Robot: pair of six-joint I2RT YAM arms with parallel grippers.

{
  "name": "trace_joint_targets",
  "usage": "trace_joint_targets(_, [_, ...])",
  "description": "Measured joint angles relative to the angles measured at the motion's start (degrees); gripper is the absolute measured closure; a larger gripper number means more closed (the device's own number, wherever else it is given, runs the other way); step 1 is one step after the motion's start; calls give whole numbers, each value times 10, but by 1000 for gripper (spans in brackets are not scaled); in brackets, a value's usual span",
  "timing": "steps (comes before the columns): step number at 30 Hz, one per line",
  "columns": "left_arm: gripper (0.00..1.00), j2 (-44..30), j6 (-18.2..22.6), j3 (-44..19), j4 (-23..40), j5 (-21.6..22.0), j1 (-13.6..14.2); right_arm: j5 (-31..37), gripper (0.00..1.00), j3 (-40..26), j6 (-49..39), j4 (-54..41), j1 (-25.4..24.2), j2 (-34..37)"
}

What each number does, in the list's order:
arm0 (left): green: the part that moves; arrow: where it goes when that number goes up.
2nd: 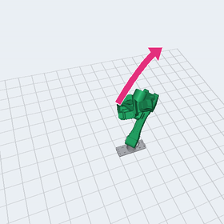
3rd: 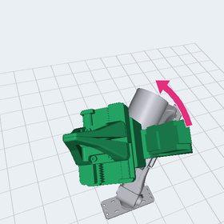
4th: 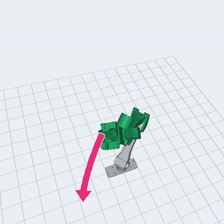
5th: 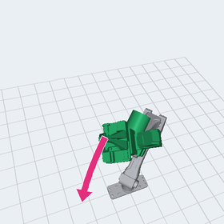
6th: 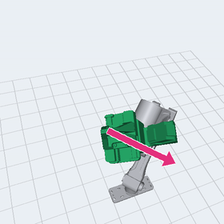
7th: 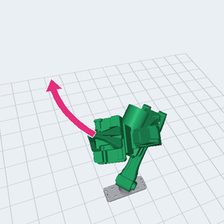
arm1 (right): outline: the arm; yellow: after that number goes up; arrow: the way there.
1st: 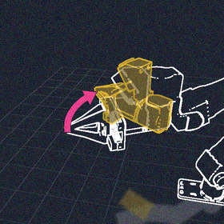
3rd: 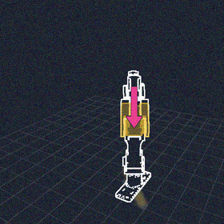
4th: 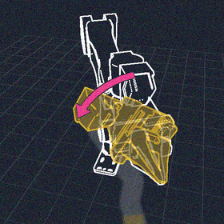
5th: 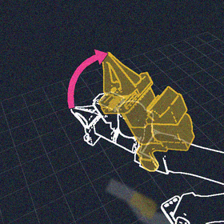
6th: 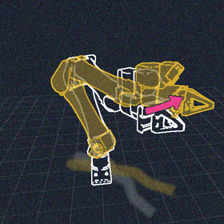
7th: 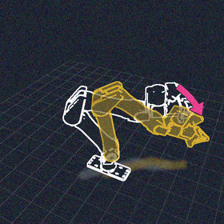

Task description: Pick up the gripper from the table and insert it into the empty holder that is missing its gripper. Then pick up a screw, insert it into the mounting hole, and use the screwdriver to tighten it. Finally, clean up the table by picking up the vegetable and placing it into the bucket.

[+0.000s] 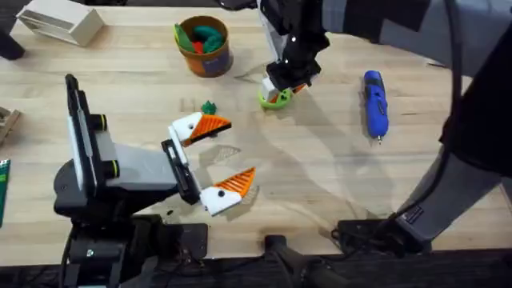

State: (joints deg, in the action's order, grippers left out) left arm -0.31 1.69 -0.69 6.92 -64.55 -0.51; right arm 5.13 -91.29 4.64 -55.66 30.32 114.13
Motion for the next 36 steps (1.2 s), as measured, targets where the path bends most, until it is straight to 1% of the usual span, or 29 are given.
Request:
trace_joint_targets(4, [14,0,0,0,0,0,0,0,529,0,0,3,0,12])
trace_joint_targets(9, [15,0,0,0,0,0,0,0,580,0,0,12,0,15])
trace_joint_targets(13, [15,0,0,0,0,0,0,0,649,0,0,12,0,15])
trace_joint_targets(19, [15,0,0,0,0,0,0,0,722,0,0,12,0,14])
trace_joint_targets(25, [15,0,0,0,0,0,0,0,831,0,0,12,0,14])
trace_joint_targets(30, [15,0,0,0,0,0,0,0,983,0,-1,12,0,14])
trace_joint_targets(36, [15,0,0,0,0,0,0,0,993,0,0,12,0,14])
